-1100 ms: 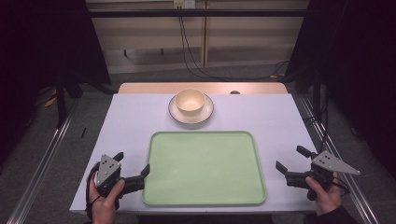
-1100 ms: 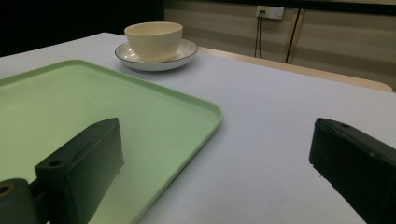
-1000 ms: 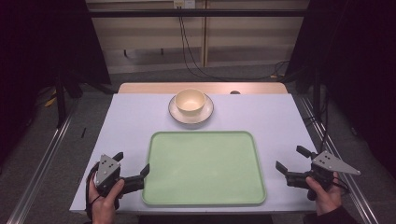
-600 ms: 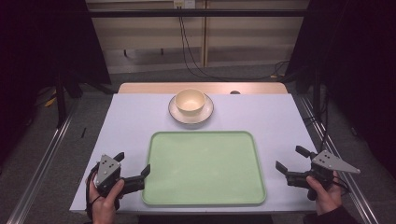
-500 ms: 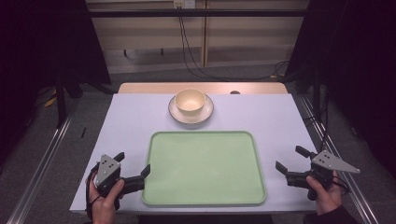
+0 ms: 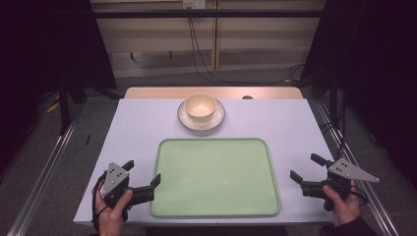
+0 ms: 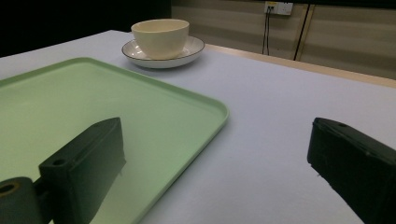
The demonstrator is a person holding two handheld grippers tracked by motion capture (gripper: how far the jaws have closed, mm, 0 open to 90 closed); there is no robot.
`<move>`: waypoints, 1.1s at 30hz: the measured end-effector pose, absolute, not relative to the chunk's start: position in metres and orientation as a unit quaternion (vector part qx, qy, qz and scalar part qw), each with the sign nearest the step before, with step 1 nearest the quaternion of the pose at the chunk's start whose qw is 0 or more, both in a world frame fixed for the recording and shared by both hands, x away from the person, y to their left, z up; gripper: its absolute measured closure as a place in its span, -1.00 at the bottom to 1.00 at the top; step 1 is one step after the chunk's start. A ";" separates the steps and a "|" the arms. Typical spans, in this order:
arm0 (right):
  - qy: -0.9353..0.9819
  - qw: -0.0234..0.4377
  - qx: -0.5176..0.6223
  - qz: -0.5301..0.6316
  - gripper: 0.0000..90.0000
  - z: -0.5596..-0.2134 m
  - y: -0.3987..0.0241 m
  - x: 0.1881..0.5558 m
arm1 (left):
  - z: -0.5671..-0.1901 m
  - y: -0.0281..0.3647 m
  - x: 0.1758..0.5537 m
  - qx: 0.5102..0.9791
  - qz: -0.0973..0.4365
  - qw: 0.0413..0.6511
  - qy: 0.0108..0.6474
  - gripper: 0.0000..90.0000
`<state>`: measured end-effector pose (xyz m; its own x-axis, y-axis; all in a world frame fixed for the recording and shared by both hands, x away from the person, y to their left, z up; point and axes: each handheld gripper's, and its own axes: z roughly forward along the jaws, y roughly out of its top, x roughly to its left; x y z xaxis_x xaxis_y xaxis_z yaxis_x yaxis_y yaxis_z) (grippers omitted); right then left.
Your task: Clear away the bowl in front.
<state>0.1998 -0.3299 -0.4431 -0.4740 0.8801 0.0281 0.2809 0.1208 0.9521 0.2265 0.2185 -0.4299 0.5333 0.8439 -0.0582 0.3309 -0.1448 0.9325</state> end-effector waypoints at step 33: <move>0.692 0.290 0.417 0.513 -0.92 -0.443 -0.330 0.200 | -0.415 0.180 0.284 0.741 0.228 0.511 0.372 -0.94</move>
<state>0.1998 -0.3305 -0.4429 -0.4850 0.8741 0.0264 0.2792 0.1261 0.9519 0.2835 0.1797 -0.4146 0.6200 0.7834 -0.0424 0.3178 -0.2013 0.9265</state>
